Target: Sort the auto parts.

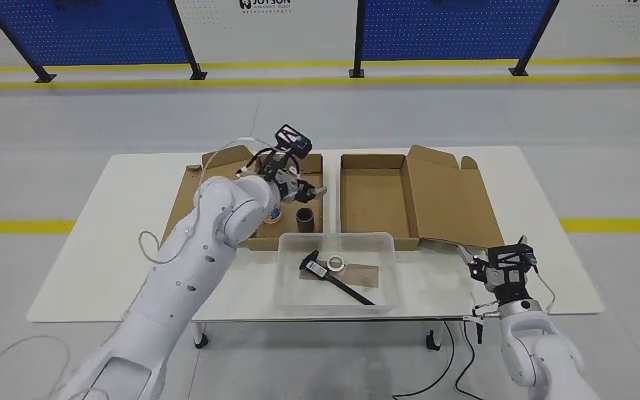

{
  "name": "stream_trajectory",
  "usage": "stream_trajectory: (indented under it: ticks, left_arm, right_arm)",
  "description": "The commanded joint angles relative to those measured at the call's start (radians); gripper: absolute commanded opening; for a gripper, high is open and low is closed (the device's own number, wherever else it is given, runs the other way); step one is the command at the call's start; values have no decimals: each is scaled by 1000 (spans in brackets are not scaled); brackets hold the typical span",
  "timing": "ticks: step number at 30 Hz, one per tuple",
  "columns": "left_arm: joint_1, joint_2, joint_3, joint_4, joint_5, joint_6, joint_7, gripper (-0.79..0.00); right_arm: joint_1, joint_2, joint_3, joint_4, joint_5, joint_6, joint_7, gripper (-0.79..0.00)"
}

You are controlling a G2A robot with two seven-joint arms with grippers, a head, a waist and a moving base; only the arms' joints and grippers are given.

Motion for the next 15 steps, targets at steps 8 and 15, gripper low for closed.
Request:
stream_trajectory:
  ticks: [8, 15]
  left_arm:
    - [388, 51, -260, -397, 134, 137, 87, 0]
    - [662, 62, -441, -517, 150, 249, 240, 0]
  right_arm:
    - [0, 0, 0, 0, 0, 0, 0, 0]
    - [0, 0, 0, 0, 0, 0, 0, 0]
